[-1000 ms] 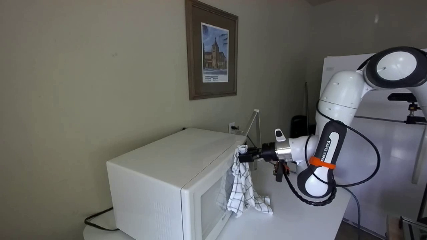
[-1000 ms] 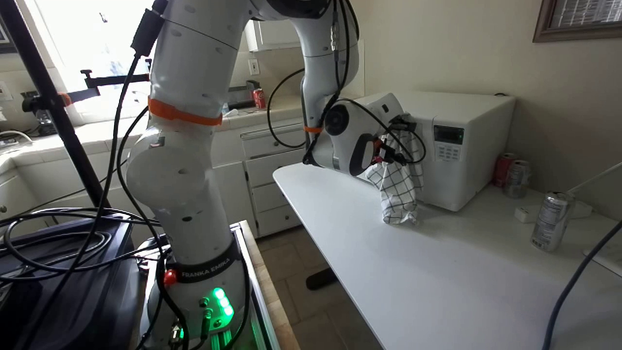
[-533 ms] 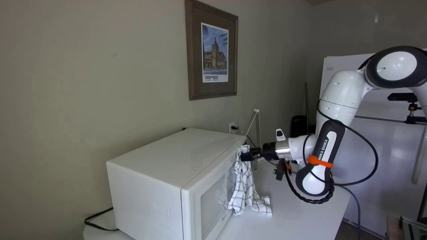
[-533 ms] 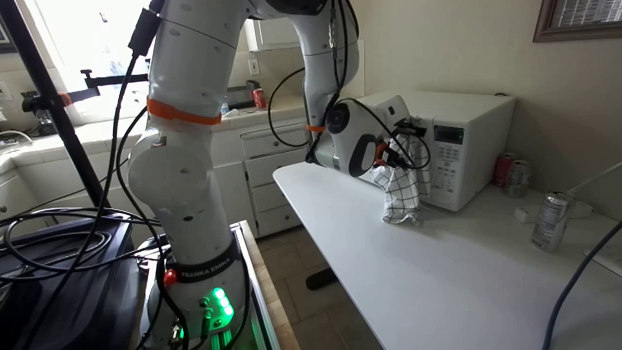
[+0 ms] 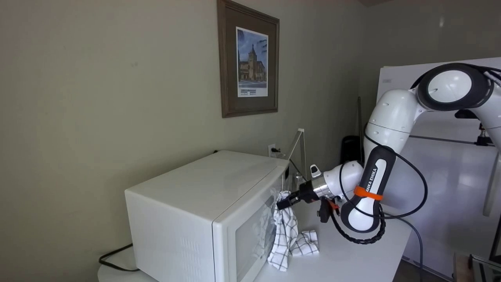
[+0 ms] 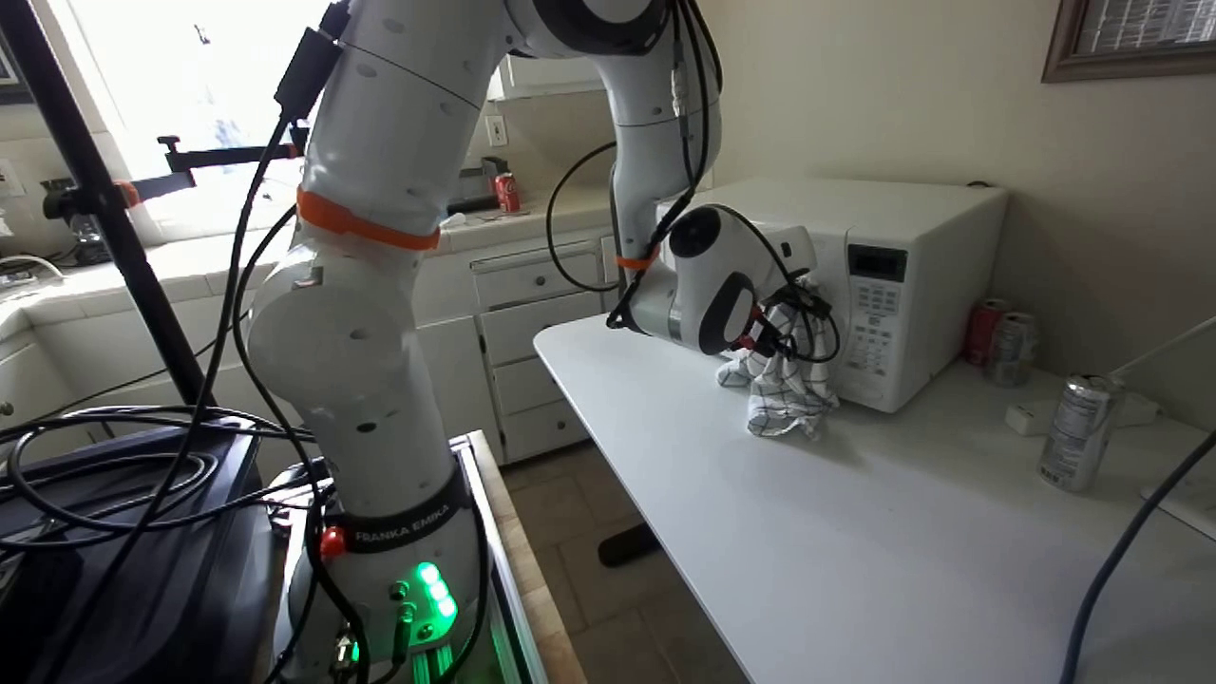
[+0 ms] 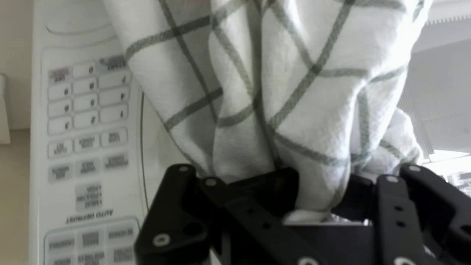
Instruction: Lift the towel and use it to wipe the microwave
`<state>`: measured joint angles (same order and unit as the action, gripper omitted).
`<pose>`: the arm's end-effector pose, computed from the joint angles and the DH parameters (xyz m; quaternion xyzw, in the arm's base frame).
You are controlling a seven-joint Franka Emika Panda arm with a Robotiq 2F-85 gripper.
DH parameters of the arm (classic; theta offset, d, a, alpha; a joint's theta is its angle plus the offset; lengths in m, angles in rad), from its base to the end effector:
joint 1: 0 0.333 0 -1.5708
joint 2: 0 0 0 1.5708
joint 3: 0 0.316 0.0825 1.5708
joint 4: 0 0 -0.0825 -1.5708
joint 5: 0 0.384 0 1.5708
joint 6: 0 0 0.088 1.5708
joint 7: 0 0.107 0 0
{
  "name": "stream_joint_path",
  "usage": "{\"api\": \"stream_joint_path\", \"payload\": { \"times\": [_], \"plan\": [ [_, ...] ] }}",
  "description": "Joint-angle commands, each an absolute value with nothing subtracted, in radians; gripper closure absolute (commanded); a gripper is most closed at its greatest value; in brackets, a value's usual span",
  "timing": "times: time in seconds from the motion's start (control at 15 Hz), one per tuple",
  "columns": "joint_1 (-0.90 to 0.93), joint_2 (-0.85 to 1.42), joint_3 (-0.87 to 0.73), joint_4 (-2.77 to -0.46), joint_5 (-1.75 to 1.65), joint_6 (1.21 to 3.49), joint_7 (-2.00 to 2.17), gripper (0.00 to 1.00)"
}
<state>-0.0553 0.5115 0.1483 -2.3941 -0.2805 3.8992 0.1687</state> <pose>0.5247 0.0845 0.2337 -0.8721 -0.0768 -0.4669 0.1247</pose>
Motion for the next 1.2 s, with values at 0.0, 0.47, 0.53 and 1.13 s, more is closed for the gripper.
{"api": "stream_joint_path", "payload": {
  "times": [0.0, 0.47, 0.53, 1.13],
  "plan": [
    [-0.124, 0.609, 0.198, -2.284, -0.390, 3.786, 0.251, 1.00],
    [-0.202, 0.634, 0.293, -2.242, -0.576, 3.663, 0.244, 1.00],
    [-0.202, 0.624, 0.300, -2.245, -0.592, 3.661, 0.238, 1.00],
    [-0.090, 0.458, 0.233, -2.397, -0.397, 3.844, 0.076, 1.00]
  ]
}}
